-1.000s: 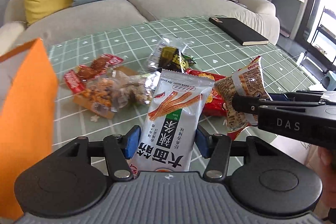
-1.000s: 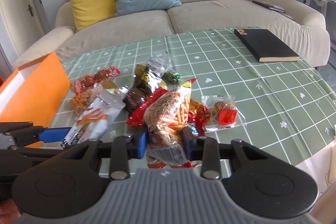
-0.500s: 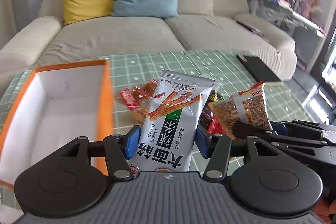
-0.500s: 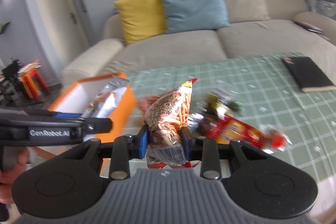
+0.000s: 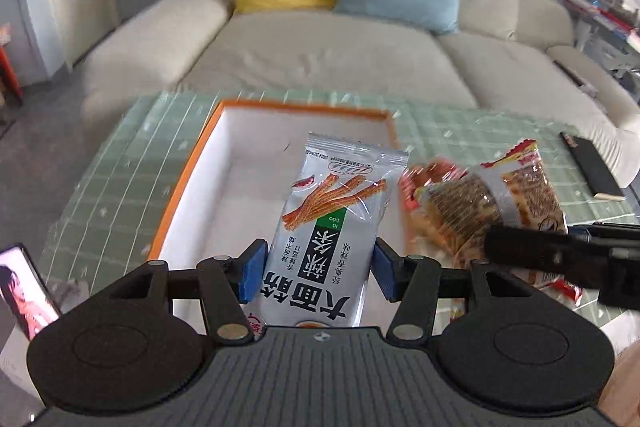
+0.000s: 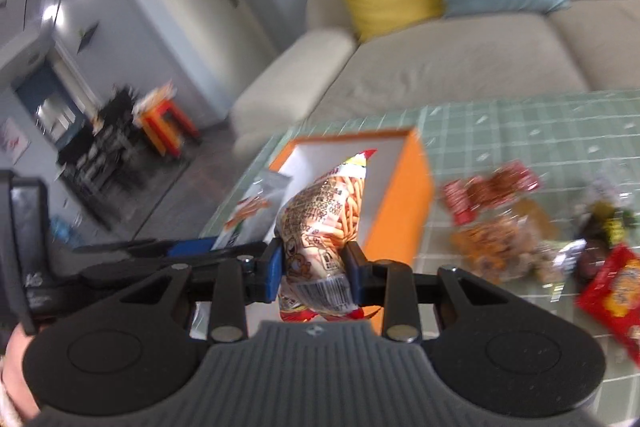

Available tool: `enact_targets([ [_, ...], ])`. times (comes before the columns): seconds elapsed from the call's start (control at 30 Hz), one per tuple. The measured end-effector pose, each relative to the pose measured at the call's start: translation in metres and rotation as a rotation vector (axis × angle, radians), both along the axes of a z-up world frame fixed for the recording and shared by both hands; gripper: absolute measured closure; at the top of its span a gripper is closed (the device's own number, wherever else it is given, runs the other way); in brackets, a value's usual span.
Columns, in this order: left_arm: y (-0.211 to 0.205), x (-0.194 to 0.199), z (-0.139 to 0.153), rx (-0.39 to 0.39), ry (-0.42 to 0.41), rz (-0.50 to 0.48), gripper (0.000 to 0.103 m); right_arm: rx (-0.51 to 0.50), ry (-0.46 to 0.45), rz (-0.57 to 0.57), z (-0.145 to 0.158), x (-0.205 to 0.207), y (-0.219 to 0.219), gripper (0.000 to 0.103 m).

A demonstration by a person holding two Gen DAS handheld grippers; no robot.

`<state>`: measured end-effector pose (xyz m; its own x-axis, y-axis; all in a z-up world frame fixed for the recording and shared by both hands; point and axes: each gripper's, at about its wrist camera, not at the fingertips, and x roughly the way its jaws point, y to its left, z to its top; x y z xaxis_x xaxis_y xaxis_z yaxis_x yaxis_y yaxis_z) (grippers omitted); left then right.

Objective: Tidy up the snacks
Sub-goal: 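Carry both packets over the orange box and open both tools to drop them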

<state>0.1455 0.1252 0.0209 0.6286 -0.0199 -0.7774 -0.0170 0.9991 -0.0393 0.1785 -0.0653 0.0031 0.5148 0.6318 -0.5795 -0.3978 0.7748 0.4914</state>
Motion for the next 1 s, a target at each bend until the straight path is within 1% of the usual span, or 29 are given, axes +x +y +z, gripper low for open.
enact_targets([
  [0.17,0.027,0.012,-0.023,-0.006,0.092,0.003,0.040,-0.099,0.098,0.093,-0.015,0.020,0.041,0.073],
  [0.27,0.033,0.018,-0.035,0.021,0.141,-0.013,0.040,-0.146,0.139,0.142,-0.029,0.029,0.060,0.073],
  [0.4,0.036,0.025,-0.050,0.063,0.201,-0.026,0.040,-0.224,0.159,0.196,-0.042,0.039,0.082,0.073],
  [0.53,0.040,0.031,-0.063,0.087,0.256,-0.036,0.040,-0.302,0.170,0.231,-0.052,0.045,0.100,0.073],
  [0.6,0.041,0.032,-0.068,0.106,0.280,-0.040,0.046,-0.342,0.173,0.255,-0.059,0.048,0.109,0.073],
  [0.63,0.040,0.033,-0.070,0.121,0.292,-0.051,0.047,-0.362,0.177,0.271,-0.063,0.050,0.113,0.073],
  [0.7,0.038,0.035,-0.072,0.155,0.305,-0.065,0.047,-0.391,0.181,0.291,-0.068,0.053,0.116,0.073],
  [0.77,0.037,0.036,-0.075,0.173,0.310,-0.073,0.047,-0.414,0.185,0.307,-0.070,0.056,0.119,0.073],
  [0.87,0.040,0.037,-0.076,0.168,0.318,-0.064,0.046,-0.432,0.178,0.322,-0.071,0.058,0.122,0.072],
  [1.0,0.043,0.036,-0.074,0.157,0.310,-0.043,0.042,-0.432,0.172,0.339,-0.073,0.056,0.127,0.070],
])
